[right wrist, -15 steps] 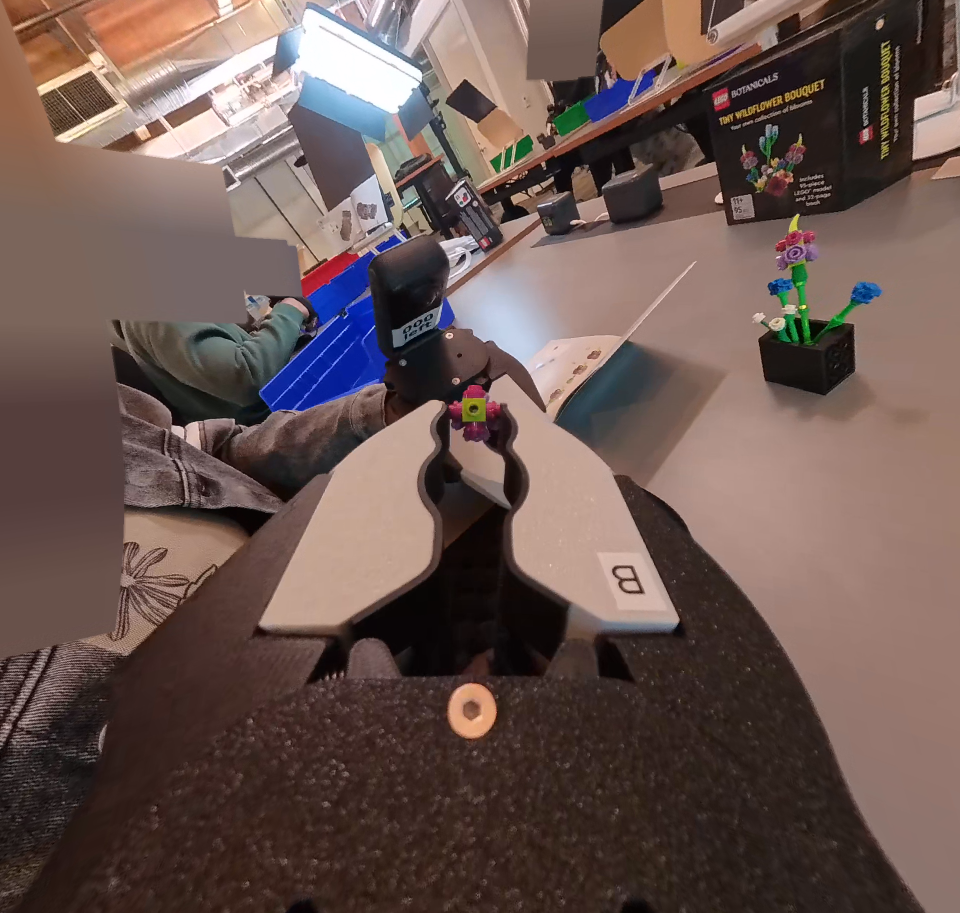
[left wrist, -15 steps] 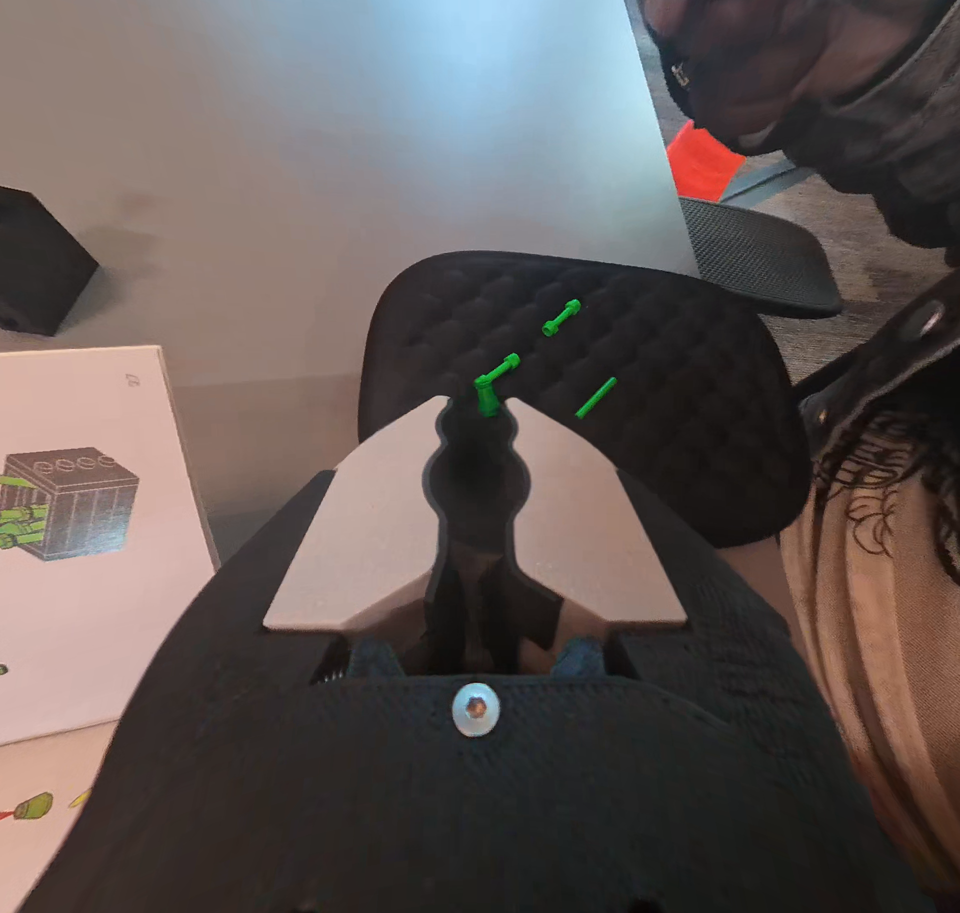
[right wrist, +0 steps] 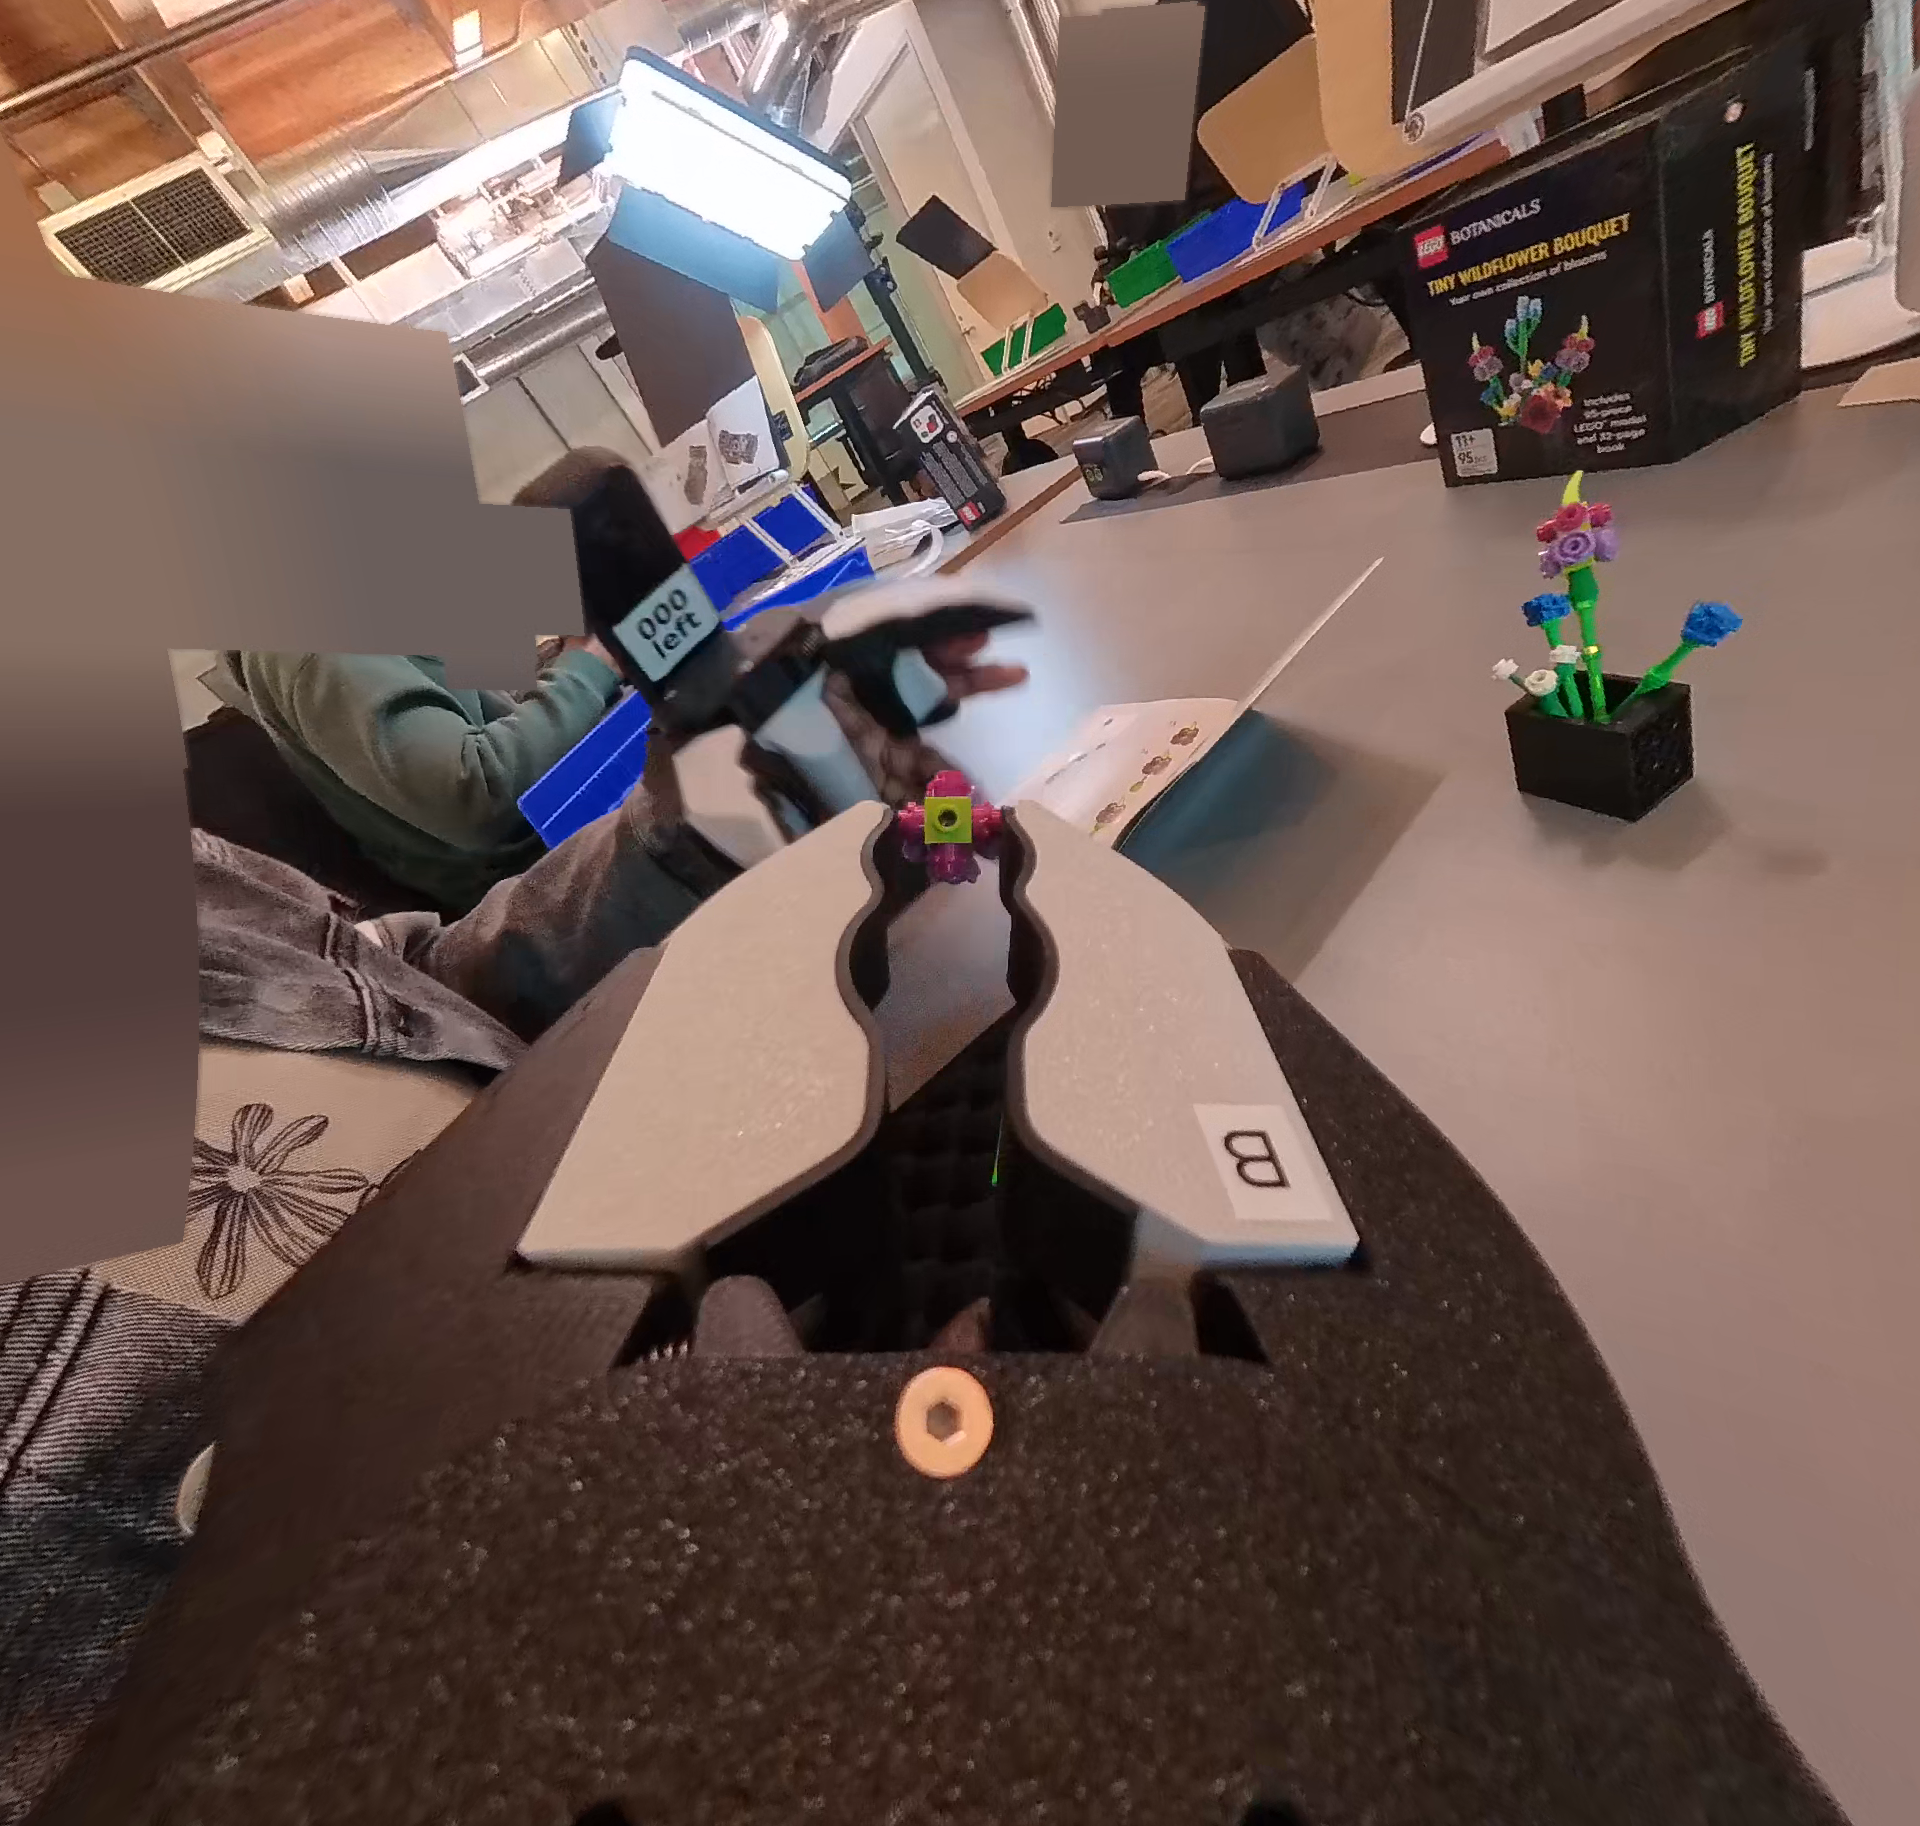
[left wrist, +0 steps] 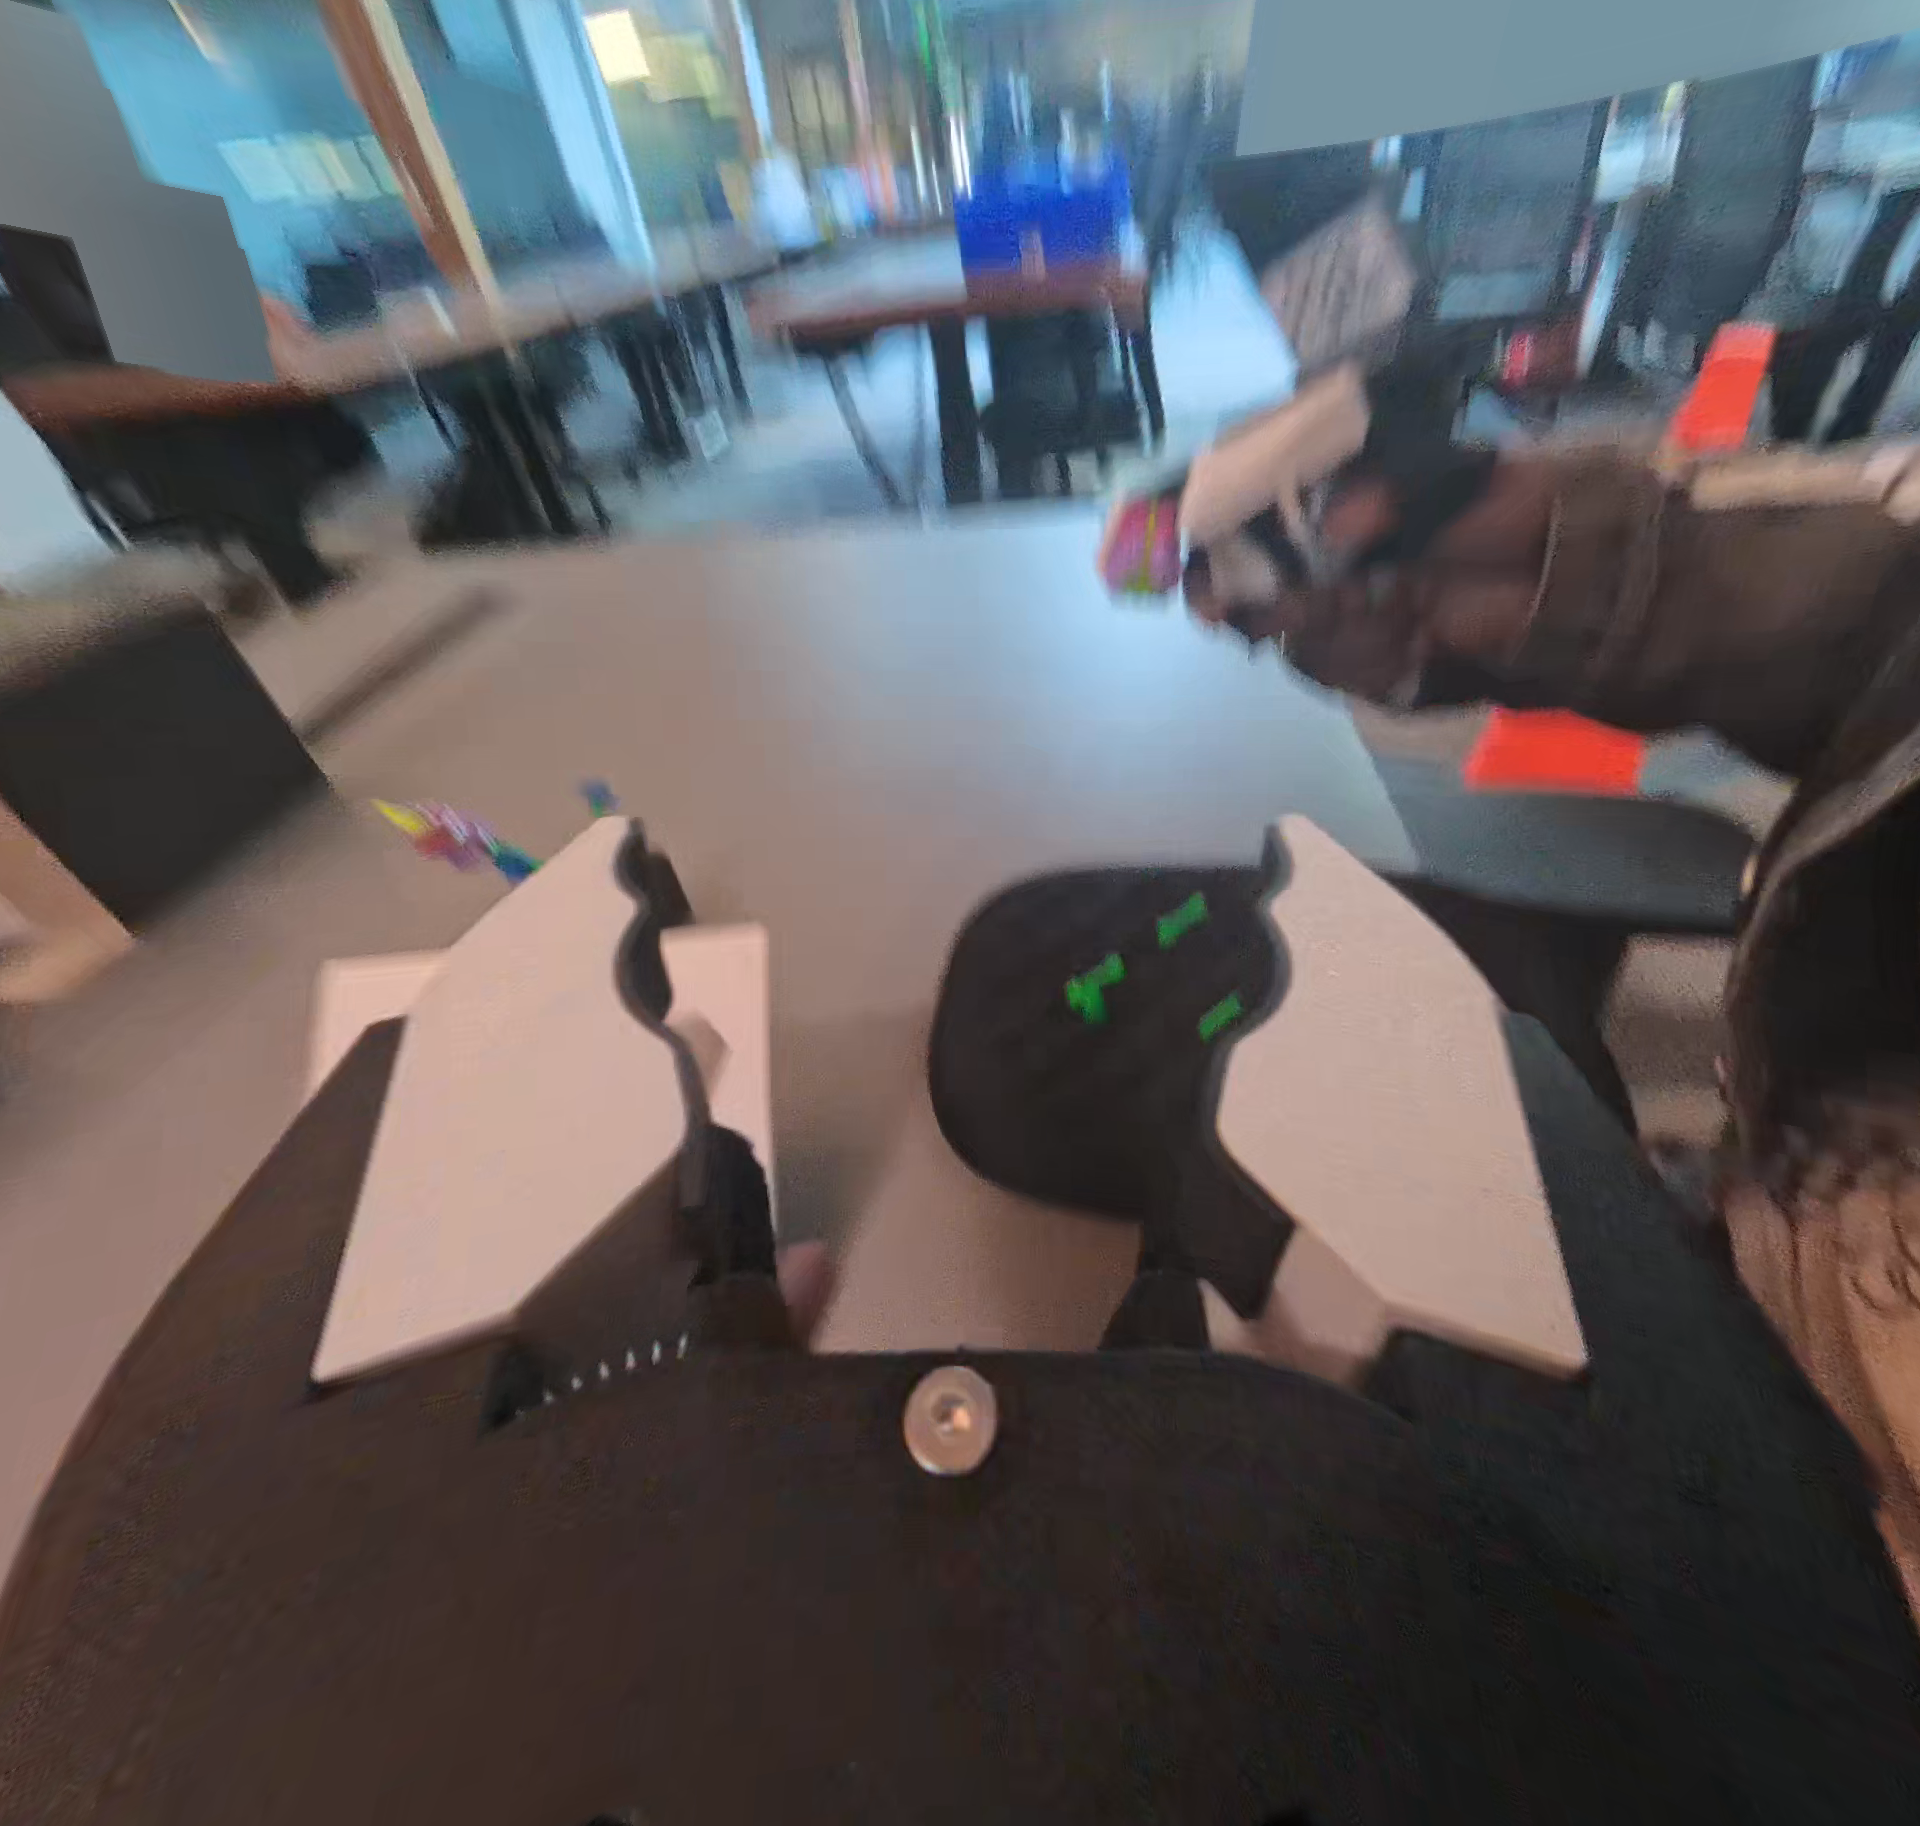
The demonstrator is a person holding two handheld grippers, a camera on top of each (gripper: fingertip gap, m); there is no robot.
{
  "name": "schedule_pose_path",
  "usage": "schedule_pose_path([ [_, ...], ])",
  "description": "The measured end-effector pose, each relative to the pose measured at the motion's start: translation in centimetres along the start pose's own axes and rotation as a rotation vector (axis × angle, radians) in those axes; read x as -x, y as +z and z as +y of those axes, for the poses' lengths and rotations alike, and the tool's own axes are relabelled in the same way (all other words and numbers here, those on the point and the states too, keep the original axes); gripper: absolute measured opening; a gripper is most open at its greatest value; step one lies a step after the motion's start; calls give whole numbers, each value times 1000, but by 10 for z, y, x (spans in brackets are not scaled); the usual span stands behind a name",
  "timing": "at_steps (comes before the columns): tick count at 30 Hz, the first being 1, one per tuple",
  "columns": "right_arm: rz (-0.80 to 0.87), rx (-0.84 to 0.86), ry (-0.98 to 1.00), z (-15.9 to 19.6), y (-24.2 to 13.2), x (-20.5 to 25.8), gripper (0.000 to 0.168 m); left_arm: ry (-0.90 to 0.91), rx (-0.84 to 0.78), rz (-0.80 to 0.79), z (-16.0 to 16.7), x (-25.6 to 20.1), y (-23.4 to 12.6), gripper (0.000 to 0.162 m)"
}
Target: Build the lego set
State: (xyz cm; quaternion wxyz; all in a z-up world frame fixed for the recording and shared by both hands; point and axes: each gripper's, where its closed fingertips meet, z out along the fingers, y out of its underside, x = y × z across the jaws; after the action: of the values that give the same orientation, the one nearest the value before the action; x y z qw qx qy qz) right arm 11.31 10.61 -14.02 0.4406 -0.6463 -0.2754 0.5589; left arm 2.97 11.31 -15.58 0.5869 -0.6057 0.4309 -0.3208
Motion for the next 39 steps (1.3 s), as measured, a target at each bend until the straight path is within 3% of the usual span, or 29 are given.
schedule_pose_path([
  [3, -21, 3, -13, 0, 5, 5, 18, -9, -200, -13, -34, 6, -22, 142],
  [12, -85, -9, -62, -2, 12, 26, 18, 165, -438, 98, -100, 17, -60, 143],
  [13, -91, -13, -73, -2, 13, 28, 18, 215, -473, 102, -112, 18, -63, 130],
  [15, -95, -14, -87, -2, 14, 31, 18, 295, -613, 130, -138, 16, -76, 79],
  [19, -121, -24, -126, -3, 15, 41, 18, 272, -863, 192, -178, 36, -102, 27],
  [21, -127, -31, -133, -4, 15, 44, 18, 266, -907, 129, -191, 57, -106, 0],
  [23, -138, -44, -143, -5, 13, 47, 18, 286, -914, 88, -199, 70, -111, 0],
  [24, -135, -49, -151, -6, 11, 47, 18, 275, -906, 74, -202, 74, -111, 11],
  [26, -130, -54, -159, -7, 8, 46, 18, 184, -924, 30, -209, 79, -107, 117],
  [27, -133, -53, -161, -7, 7, 46, 18, 168, -866, 35, -207, 76, -98, 128],
  [29, -137, -48, -165, -9, 5, 45, 18, 233, -788, 13, -201, 59, -84, 129],
  [30, -136, -48, -169, -10, 4, 44, 18, 287, -733, 17, -194, 48, -77, 113],
  [33, -123, -51, -182, -11, 0, 38, 18, 249, -419, 45, -153, 26, -46, 8],
  [34, -117, -52, -181, -11, -2, 35, 18, 192, -316, 22, -135, 23, -36, 0],
  [36, -104, -67, -172, -11, -6, 29, 18, 83, -111, -50, -92, 21, -19, 0],
  [39, -87, -86, -152, -9, -11, 18, 18, 7, 199, 15, -18, -8, 2, 3],
])
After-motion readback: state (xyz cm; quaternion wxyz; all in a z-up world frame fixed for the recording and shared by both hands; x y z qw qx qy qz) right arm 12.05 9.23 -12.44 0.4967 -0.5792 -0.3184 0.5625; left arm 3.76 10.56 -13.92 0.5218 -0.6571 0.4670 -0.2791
